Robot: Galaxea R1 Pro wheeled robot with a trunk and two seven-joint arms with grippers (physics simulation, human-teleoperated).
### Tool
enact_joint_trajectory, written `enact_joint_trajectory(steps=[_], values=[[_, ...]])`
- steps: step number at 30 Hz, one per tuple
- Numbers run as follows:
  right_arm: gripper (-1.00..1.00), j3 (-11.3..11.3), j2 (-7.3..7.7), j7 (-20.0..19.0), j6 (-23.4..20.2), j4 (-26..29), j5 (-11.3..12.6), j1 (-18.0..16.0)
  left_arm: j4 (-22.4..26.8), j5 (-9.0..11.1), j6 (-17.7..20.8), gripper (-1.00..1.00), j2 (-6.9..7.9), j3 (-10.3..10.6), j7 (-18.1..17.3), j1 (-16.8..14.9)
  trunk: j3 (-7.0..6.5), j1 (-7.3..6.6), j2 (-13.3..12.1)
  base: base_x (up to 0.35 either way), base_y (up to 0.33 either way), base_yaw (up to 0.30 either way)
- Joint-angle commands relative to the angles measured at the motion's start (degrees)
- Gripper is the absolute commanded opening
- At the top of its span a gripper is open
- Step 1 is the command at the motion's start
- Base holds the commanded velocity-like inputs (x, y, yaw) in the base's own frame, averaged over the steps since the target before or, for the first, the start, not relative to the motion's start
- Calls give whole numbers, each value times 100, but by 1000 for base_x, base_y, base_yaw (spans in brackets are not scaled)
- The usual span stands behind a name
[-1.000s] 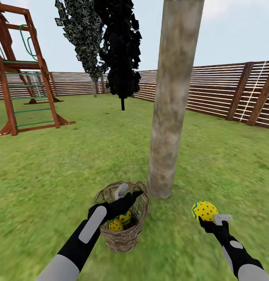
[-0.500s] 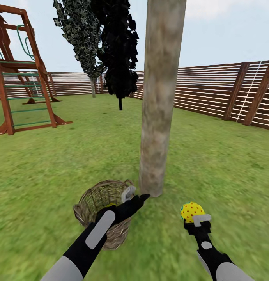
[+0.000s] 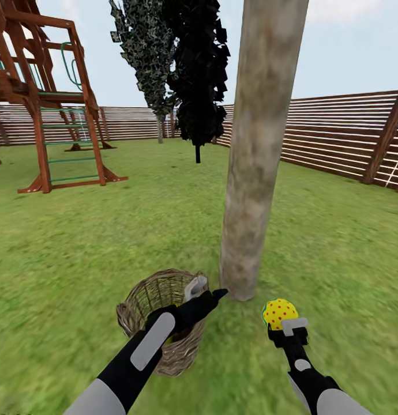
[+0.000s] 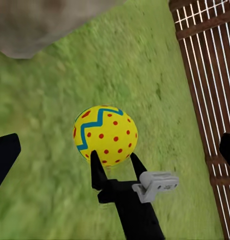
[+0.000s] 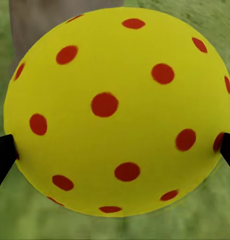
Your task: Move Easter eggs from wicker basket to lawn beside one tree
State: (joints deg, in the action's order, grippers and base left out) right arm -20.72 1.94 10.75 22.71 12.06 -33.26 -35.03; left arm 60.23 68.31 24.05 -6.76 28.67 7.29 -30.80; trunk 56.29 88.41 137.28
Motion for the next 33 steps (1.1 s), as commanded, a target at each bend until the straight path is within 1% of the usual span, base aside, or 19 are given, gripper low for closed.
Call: enact_joint_trajectory(steps=[1, 5, 6, 8, 9, 10, 12, 18, 20, 27, 31, 32, 33], values=[[-100, -37, 0, 18, 23, -10, -61, -4, 7, 61, 12, 100, -2, 12, 53, -5, 6, 1, 2, 234, -254, 294], [-100, -37, 0, 18, 23, -9, -63, -5, 7, 60, 9, 100, -15, 16, 53, -4, 6, 1, 2, 201, -279, 294], [-100, -37, 0, 17, 23, -8, -60, -5, 8, 61, -46, 100, -15, 26, 53, -4, 6, 1, 2, 110, -139, 287], [-100, -37, 0, 17, 23, -9, -59, -4, 9, 67, -296, 100, -11, 136, 53, -3, 6, 1, 2, -21, -65, 150], [-100, -38, 0, 17, 23, -9, -58, -4, 19, 68, -407, 100, -10, 280, 55, -4, 6, 1, 2, -222, -136, 33], [-100, -37, 0, 16, 23, -7, -58, -5, 19, 68, -440, 100, -10, 342, 59, -1, 6, 1, 2, -263, -167, 14], [-100, -38, 0, 16, 23, -8, -58, -5, 16, 72, -458, 100, -10, 377, 61, -4, 6, 1, 2, -281, -185, 5], [-100, -37, 0, 16, 23, -5, -58, -6, 7, 76, -463, 100, -10, 388, 62, -5, 6, 1, 2, -265, -217, 0], [-100, -37, 0, 16, 23, -10, -58, -4, 6, 77, -463, 100, -10, 386, 62, -5, 6, 1, 2, -71, -309, 14], [-100, -37, 0, 16, 23, -11, -58, -6, 7, 77, -472, 100, -10, 394, 62, -4, 6, 1, 2, -1, -333, 272], [-100, -37, -7, 16, 20, -13, -64, -4, 6, 77, -472, 100, -17, 394, 62, -3, 6, 1, 2, 119, -315, 293], [-100, -37, -20, 16, 17, -11, -66, -4, 6, 77, -472, 100, -18, 397, 62, -3, 6, 1, 2, 205, -270, 293], [-100, -37, -76, 15, 15, -13, -68, -5, 4, 77, -472, 100, -18, 400, 62, -4, 6, 1, 2, 227, -254, 293]])
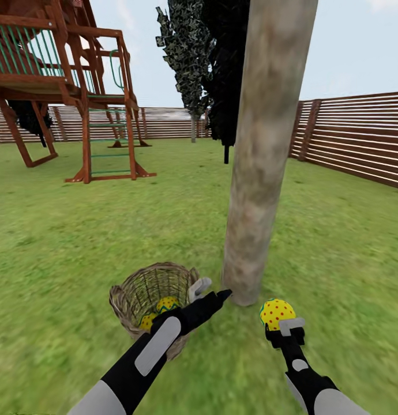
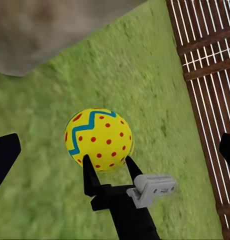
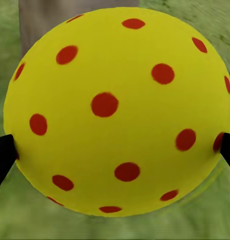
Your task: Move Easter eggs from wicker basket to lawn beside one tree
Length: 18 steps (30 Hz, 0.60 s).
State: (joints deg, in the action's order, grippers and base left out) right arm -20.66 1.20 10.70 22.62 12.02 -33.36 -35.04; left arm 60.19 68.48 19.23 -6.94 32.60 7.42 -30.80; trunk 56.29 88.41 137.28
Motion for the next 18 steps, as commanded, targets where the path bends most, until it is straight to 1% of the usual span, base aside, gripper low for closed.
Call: enact_joint_trajectory(steps=[1, 2, 3, 4, 5, 9, 13, 17, 18], values=[[-100, -43, -52, 20, 22, -12, -63, -4, 7, 60, 11, 100, 0, 8, 49, -5, 6, 1, 2, 235, -248, 293], [-100, -30, -119, 20, 17, -21, -120, -3, 9, 60, 10, 100, 0, 9, 49, -5, 6, 1, 2, 240, -244, 293], [-100, 41, -168, 23, 24, -107, -282, -3, 10, 59, 10, 100, 0, 9, 47, -5, 6, 1, 2, 242, -242, 293], [-100, 97, -192, 26, 28, -226, -423, -3, 10, 57, 8, 100, 0, 9, 48, -4, 6, 1, 2, 243, -235, 293], [-100, 121, -202, 26, 30, -291, -496, -3, 12, 57, 5, 100, 0, 9, 47, -5, 6, 1, 2, 227, -195, 285], [-100, 133, -200, 21, 32, -322, -530, -5, 36, 60, 11, 100, 0, 15, 40, -4, 6, 1, 2, 43, -36, 60], [-100, 133, -199, 20, 32, -323, -531, -4, 42, 60, 11, 100, 0, 18, 40, -3, 77, 89, 163, 2, -1, 2], [-100, 141, -199, 20, 27, -323, -531, -4, 66, 60, 11, 100, -38, 18, 40, -5, 149, 177, 323, 0, 0, 0], [-100, 141, -199, 20, 24, -323, -531, -3, 88, 60, 14, 100, -42, 47, 40, -4, 167, 199, 363, 0, 0, 0]])
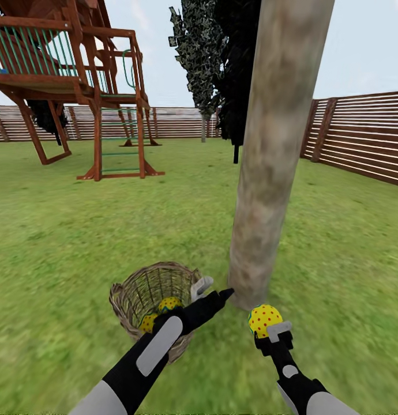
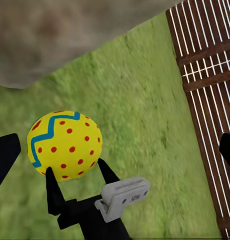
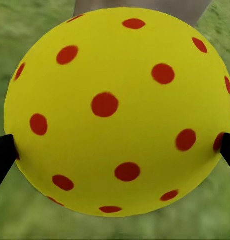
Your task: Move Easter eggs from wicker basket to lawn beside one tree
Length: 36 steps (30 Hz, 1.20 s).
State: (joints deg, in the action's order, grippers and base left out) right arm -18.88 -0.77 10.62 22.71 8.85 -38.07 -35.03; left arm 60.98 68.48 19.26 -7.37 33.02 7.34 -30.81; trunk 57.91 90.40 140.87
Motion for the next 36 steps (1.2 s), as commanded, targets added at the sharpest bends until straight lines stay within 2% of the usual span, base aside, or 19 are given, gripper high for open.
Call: enact_joint_trajectory(steps=[1, 3, 4, 5, 8, 10, 20, 23, 25, 31, 33, 36], values=[[-100, -37, -2, 28, 14, -6, -63, -4, 79, 63, 14, 100, 0, 149, 48, -3, 24, 21, 44, 0, 0, 0], [-100, -37, 2, 28, 14, -6, -61, -4, 399, 68, 25, 100, 3, 504, 48, -4, 60, 65, 124, 0, 0, 0], [-100, -37, 5, 28, 14, -6, -60, -6, 578, 70, 55, 100, 6, 588, 35, -3, 78, 87, 164, 0, 0, 0], [-100, -37, 6, 28, 14, -6, -60, -7, 658, 76, 81, 100, 7, 615, -125, -4, 96, 109, 204, 0, 0, 0], [-100, -37, 15, 28, 14, -6, -60, -5, 717, 86, 168, 100, 30, 634, -1143, -4, 159, 133, 240, 0, 0, 0], [-100, -37, 14, 28, 7, -6, -66, -4, 877, 88, 358, 100, 33, 635, -1420, -2, 203, 138, 242, 0, 0, 0], [-100, -45, 9, 78, 14, -2, -57, -5, 987, 95, 441, 100, 18, 772, -1481, -4, 425, 164, 256, 0, 0, 0], [-100, -45, 9, 88, 14, 2, -53, -4, 986, 95, 422, 100, 14, 952, -1474, -4, 491, 171, 260, 0, 0, 0], [-100, -45, 2, 92, 14, 3, -53, -4, 1085, 102, 428, 100, 53, 975, -1476, -3, 535, 176, 262, 0, 0, 0], [-100, -39, -7, 349, 14, -14, -79, -4, 1183, 113, 438, 100, 40, 996, -1473, -4, 668, 192, 271, 0, 0, 0], [-100, -30, -36, 352, 7, -14, -85, -4, 1184, 116, 436, 100, 35, 996, -1474, -4, 713, 197, 273, 0, 0, 0], [-100, -18, -259, 368, -2, -6, -90, -6, 1408, 137, 438, 100, 49, 1025, -1477, -2, 779, 205, 277, 0, 0, 0]])
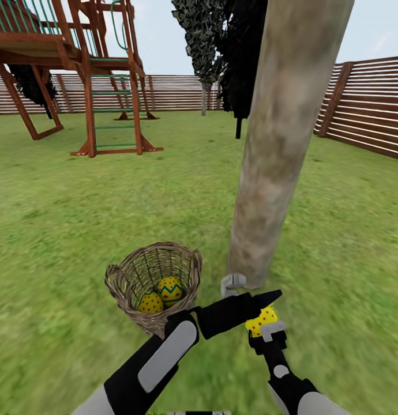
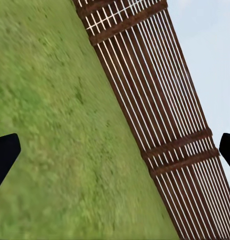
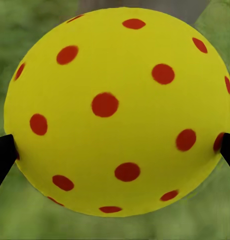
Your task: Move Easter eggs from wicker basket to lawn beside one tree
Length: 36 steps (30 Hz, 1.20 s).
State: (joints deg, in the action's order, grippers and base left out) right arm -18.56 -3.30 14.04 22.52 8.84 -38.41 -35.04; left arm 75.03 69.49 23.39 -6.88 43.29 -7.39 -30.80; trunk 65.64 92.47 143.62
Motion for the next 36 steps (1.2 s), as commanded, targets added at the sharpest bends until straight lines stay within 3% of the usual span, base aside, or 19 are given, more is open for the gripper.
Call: enact_joint_trajectory(steps=[1, 6, 9, 15, 27, 36], values=[[-100, -51, -65, 28, 16, -5, -63, -6, 29, 35, 25, 100, 1, 41, -1, -1, 27, 1, 3, 0, 0, 0], [-100, -52, -66, 39, 21, 25, -56, -10, 35, 38, 23, 100, -1, 100, 6, -4, 138, 14, 10, 0, 0, 0], [-100, -52, -65, 399, 24, 46, -53, -12, 4, 30, 17, 100, -11, 100, 9, -5, 205, 22, 14, 0, 0, 0], [-100, -52, -65, 468, 39, 69, -31, -36, -11, 29, 16, 100, -8, 109, 11, -3, 338, 37, 22, 0, 0, 0], [-100, -54, -65, 468, 173, 129, 9, -38, -21, 29, -25, 100, -4, 109, 9, -2, 338, 37, 22, 0, 0, 0], [-100, -59, -93, 468, 160, 145, -6, -38, -24, 25, -28, 100, -15, 109, 18, 2, 537, 60, 34, 0, 0, 0]])
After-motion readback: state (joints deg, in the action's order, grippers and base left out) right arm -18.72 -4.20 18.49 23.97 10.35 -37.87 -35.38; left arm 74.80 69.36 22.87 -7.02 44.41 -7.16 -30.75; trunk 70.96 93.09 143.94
